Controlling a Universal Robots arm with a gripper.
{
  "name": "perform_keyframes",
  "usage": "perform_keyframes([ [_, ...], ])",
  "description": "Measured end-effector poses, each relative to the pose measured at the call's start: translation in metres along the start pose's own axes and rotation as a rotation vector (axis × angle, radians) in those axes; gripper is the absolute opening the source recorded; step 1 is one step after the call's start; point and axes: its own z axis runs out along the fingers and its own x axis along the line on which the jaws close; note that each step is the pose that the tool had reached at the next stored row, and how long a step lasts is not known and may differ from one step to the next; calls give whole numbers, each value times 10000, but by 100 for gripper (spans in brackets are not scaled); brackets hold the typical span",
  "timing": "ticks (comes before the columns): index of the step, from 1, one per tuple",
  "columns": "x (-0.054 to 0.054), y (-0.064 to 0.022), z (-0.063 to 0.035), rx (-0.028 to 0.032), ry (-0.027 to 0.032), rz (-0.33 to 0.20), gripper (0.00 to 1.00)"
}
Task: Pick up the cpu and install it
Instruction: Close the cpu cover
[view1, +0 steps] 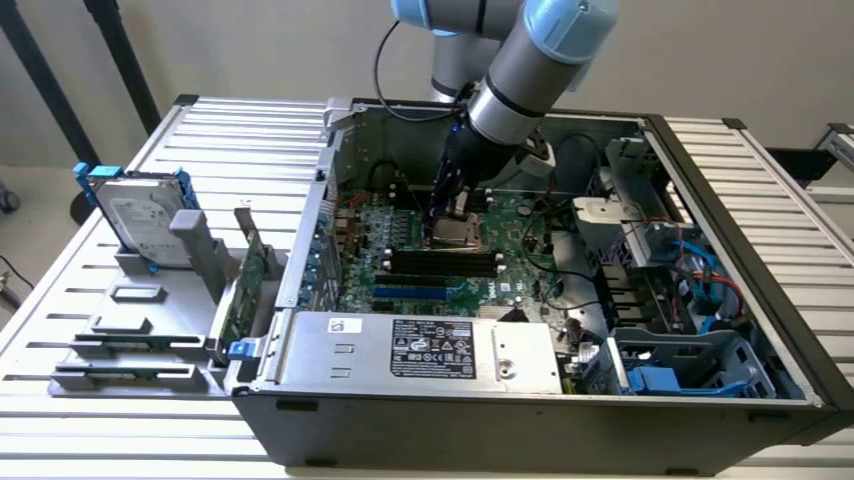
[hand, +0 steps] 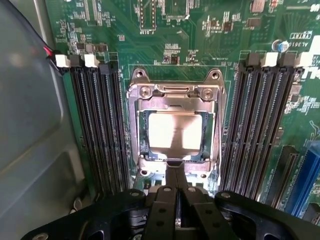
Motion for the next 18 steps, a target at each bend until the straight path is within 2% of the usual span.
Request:
perform_keyframes([
  [11,-9,6,95,-2,1,19,11],
  [18,-11,8,116,-3,3,25,11],
])
